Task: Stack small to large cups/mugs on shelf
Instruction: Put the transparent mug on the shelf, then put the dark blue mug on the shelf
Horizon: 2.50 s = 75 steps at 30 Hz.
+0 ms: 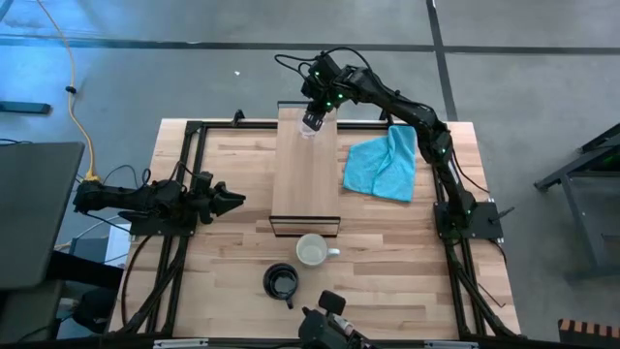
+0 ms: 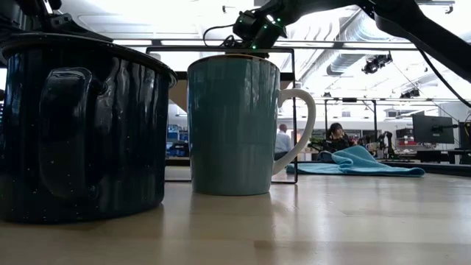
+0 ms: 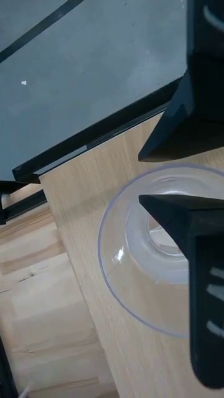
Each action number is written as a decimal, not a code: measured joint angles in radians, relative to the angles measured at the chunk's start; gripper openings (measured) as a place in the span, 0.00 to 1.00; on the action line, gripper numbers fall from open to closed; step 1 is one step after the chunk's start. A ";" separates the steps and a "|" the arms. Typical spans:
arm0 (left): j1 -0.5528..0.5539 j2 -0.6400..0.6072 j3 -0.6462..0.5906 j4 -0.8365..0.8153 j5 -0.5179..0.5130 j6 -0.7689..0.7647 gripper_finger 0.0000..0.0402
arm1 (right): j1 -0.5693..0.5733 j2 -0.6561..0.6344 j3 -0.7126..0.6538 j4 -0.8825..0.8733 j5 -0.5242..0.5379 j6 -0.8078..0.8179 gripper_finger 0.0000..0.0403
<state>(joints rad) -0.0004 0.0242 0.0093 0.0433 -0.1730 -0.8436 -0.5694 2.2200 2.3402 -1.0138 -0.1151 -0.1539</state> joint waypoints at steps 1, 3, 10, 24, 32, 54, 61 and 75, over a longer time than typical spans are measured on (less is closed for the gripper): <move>0.000 0.000 0.000 0.000 0.000 0.000 0.38 | 0.000 0.000 0.000 0.000 0.000 0.000 0.22; 0.000 0.000 0.000 0.000 0.000 0.000 0.38 | 0.000 0.000 0.000 -0.004 -0.003 -0.001 0.22; 0.000 0.000 0.000 0.000 0.005 -0.001 0.38 | 0.000 0.000 0.000 -0.029 -0.009 -0.002 0.22; 0.000 0.000 0.000 0.000 0.005 -0.001 0.38 | 0.000 0.000 0.000 -0.025 -0.013 -0.030 0.22; 0.000 0.000 0.000 0.000 0.005 0.000 0.38 | 0.000 0.000 0.000 -0.013 -0.045 -0.042 0.22; 0.000 0.000 0.000 0.000 0.005 0.000 0.38 | 0.000 0.000 0.001 -0.011 -0.070 -0.071 0.28; 0.000 0.000 0.000 0.000 0.005 0.000 0.38 | 0.000 0.000 0.001 -0.011 -0.065 -0.064 0.35; 0.000 0.000 0.000 0.000 0.005 0.000 0.38 | 0.000 -0.004 0.016 -0.059 -0.062 -0.065 0.35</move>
<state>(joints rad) -0.0006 0.0242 0.0093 0.0429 -0.1684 -0.8433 -0.5694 2.2155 2.3561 -1.0728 -0.1772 -0.2185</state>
